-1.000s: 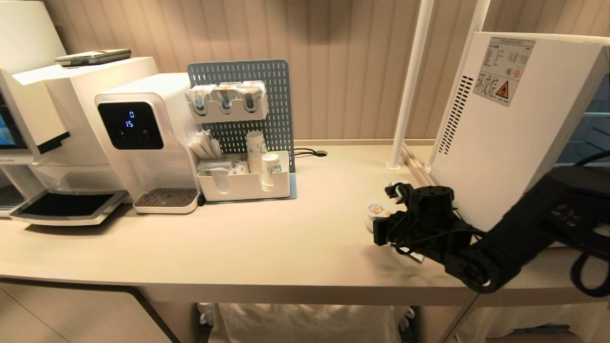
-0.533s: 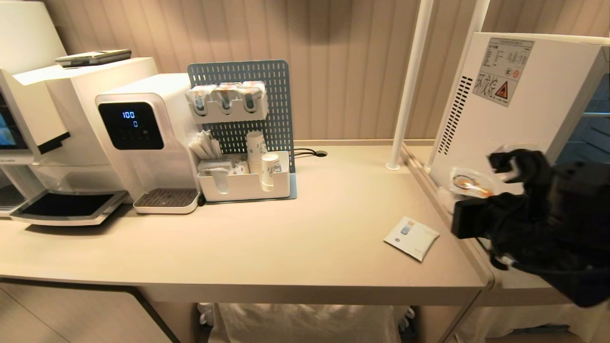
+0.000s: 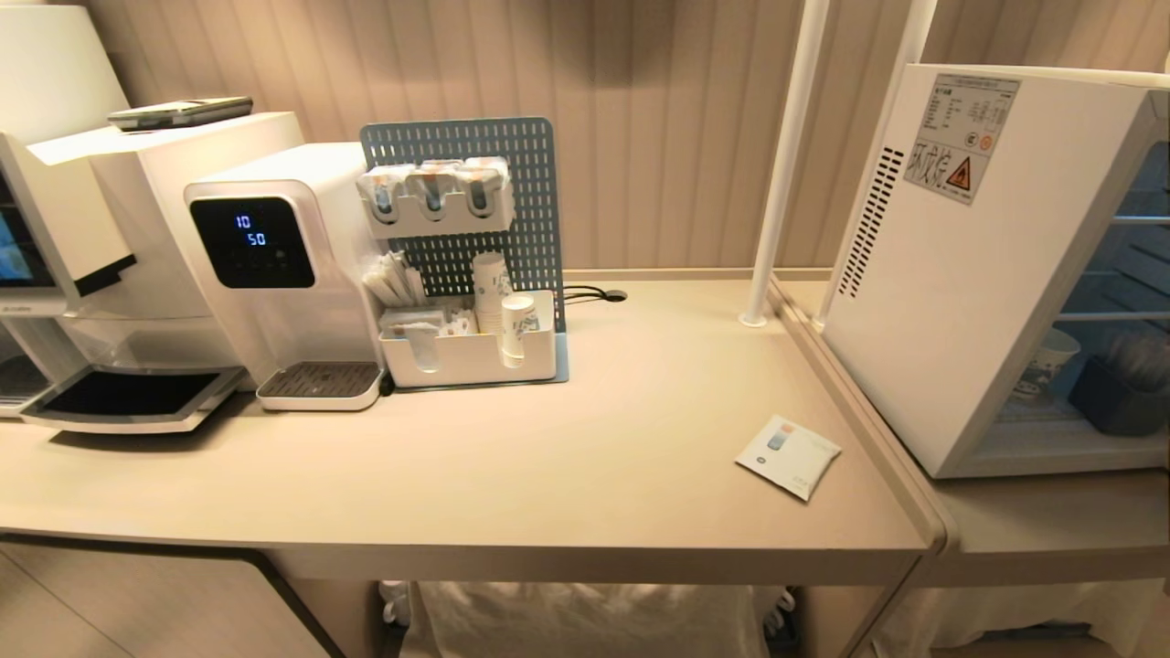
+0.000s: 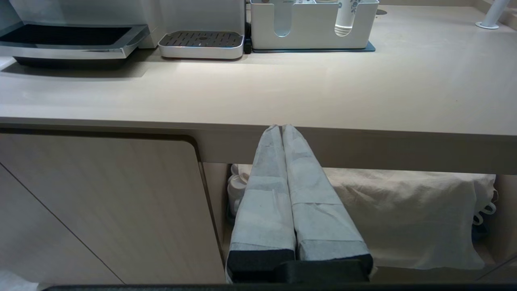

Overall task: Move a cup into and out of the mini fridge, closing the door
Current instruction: Put the yoghurt in the freezer

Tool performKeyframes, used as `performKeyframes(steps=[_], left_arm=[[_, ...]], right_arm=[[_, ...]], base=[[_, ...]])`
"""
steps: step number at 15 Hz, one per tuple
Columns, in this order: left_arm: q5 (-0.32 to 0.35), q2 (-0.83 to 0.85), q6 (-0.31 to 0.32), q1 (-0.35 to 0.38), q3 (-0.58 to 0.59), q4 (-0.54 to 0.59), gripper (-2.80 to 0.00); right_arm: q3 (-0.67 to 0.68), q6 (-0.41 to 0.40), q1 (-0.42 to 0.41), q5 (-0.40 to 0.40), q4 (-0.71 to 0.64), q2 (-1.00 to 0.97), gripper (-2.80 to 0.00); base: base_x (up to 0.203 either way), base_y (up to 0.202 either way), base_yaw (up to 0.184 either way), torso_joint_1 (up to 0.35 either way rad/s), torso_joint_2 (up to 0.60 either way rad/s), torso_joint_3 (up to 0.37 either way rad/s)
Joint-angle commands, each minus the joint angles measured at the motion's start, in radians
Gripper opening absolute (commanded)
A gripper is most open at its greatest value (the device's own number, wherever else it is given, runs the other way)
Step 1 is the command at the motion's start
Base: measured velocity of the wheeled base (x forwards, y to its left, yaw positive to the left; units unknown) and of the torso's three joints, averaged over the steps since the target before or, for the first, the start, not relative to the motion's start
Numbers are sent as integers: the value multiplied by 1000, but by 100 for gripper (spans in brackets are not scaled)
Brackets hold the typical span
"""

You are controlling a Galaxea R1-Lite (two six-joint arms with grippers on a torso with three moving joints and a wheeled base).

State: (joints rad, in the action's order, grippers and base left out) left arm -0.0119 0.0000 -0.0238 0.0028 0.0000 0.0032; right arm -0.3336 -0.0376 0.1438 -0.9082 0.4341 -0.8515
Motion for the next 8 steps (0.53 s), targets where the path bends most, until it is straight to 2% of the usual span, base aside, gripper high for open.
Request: performKeyframes(steps=[1, 4, 5, 6, 8], left_arm=[[0, 0, -1, 0, 2, 0, -280], [0, 0, -1, 0, 2, 0, -280], [0, 1, -1, 0, 2, 0, -280], [0, 1, -1, 0, 2, 0, -280], [0, 0, -1, 0, 2, 0, -280]], right_arm=[[68, -4, -79, -8, -2, 214, -280], [189, -9, -149, 8, -9, 433, -280], [208, -9, -150, 65, -10, 515, -280], [222, -9, -149, 182, -16, 601, -280], [262, -21, -148, 526, -76, 788, -280]], base=[[0, 0, 0, 0, 0, 0], [0, 0, 0, 0, 0, 0], [0, 0, 0, 0, 0, 0], [0, 0, 0, 0, 0, 0], [0, 0, 0, 0, 0, 0]])
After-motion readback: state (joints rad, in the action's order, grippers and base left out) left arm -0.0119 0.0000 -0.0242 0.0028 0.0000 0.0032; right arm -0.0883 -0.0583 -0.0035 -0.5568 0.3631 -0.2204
